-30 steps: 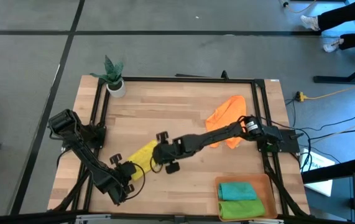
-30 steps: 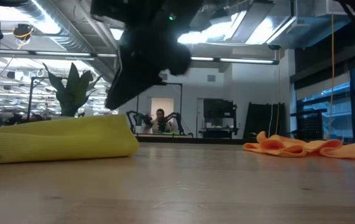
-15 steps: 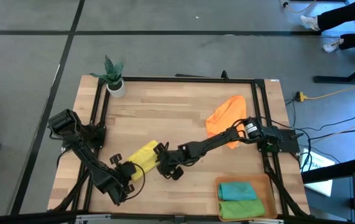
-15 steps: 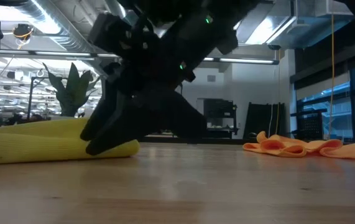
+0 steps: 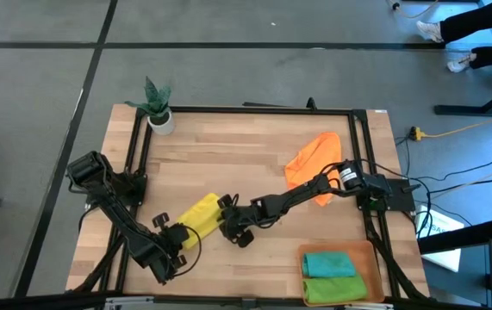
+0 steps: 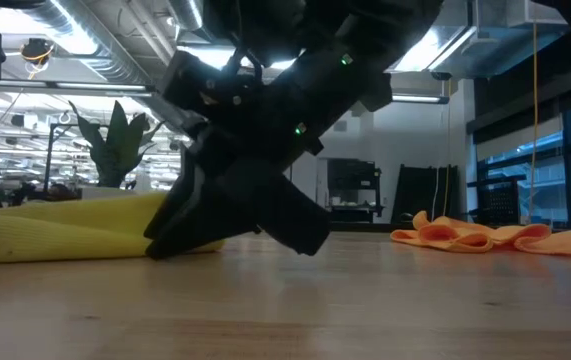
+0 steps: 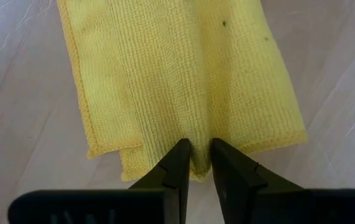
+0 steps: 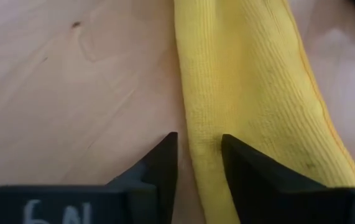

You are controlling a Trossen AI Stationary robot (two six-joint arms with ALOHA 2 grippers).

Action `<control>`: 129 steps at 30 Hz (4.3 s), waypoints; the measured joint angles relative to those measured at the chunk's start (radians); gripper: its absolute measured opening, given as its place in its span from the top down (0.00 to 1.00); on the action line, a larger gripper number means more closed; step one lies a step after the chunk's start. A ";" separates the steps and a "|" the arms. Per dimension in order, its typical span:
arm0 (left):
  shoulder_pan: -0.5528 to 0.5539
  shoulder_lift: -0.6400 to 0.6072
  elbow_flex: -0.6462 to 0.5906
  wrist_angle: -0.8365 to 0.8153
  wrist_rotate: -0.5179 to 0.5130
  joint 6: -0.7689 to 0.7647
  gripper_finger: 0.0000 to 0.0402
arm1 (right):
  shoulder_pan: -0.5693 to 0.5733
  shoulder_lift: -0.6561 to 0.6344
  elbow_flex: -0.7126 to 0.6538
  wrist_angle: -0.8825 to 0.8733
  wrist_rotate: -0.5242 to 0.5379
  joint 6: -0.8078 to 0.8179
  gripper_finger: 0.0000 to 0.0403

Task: Roll microfiber towels into tight, uniform cylinder then place into a basket
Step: Roll the yellow microfiber towel

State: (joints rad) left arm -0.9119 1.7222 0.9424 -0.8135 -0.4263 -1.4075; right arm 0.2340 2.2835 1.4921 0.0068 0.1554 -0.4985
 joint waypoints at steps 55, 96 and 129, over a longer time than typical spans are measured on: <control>-0.004 -0.001 0.157 -0.208 -0.291 0.219 0.86 | -0.006 -0.045 0.253 -0.542 -0.497 0.598 1.00; 0.102 -0.003 -0.143 0.523 -0.069 0.631 0.86 | -0.099 -0.048 0.244 -0.432 -0.361 0.700 1.00; 0.036 -0.057 0.276 -0.158 -0.179 0.606 0.86 | -0.143 -0.045 0.151 -0.365 -0.326 0.691 1.00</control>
State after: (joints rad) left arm -0.8758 1.6650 1.2186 -0.9714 -0.6057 -0.8011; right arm 0.0906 2.2387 1.6428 -0.3584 -0.1703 0.1926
